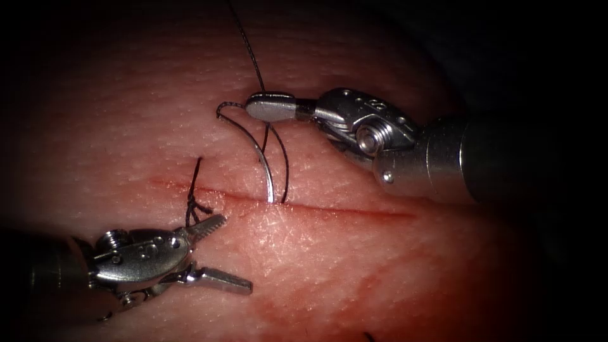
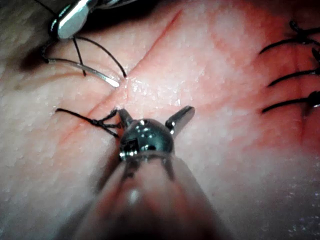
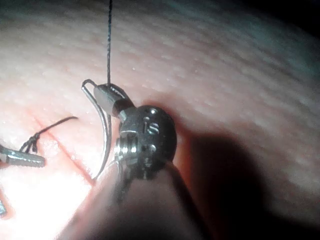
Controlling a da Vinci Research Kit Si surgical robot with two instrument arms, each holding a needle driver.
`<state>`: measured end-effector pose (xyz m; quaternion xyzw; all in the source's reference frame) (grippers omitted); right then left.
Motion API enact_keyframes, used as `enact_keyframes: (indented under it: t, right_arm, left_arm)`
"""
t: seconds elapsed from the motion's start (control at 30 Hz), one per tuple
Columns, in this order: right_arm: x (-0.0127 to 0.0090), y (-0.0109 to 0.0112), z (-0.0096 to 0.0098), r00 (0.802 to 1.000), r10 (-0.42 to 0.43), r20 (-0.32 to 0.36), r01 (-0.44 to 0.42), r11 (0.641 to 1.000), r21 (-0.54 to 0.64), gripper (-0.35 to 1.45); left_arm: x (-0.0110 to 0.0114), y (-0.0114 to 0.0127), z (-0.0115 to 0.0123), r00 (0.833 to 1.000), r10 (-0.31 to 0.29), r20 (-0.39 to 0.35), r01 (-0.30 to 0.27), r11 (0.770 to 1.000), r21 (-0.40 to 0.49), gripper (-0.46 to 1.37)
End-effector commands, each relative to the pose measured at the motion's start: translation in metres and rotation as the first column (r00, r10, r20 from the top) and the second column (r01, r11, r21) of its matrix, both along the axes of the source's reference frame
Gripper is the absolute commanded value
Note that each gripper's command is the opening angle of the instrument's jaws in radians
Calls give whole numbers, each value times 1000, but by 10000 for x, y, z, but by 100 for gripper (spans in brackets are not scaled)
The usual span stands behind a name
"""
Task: Wound Closure
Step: Throw the needle through the bottom of the skin beneth the wound with the right driver
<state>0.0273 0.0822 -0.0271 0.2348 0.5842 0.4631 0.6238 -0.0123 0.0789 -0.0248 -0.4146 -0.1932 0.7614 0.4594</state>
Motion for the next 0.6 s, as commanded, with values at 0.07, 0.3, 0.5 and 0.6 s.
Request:
enact_keyframes:
  t: [0.07, 0.3, 0.5, 0.6]
  right_arm:
    - [-1, 1, 0, 1000, 4, 10, -4, 1000, -6, -35]
    - [-7, 8, -2, 999, 22, 39, -20, 999, -31, -4]
    - [-27, 17, -7, 991, 59, 124, -52, 997, -58, 118]
    - [-34, 20, -10, 970, 89, 228, -68, 993, -97, 144]
  left_arm:
    - [0, 0, 0, 1000, 0, 0, 0, 1000, 0, 80]
    - [-1, 0, -3, 1000, 5, -1, -5, 1000, -8, 80]
    - [-1, 1, -3, 1000, 9, -1, -9, 1000, -12, 80]
    - [-1, 1, -3, 1000, 9, -1, -9, 1000, -12, 80]
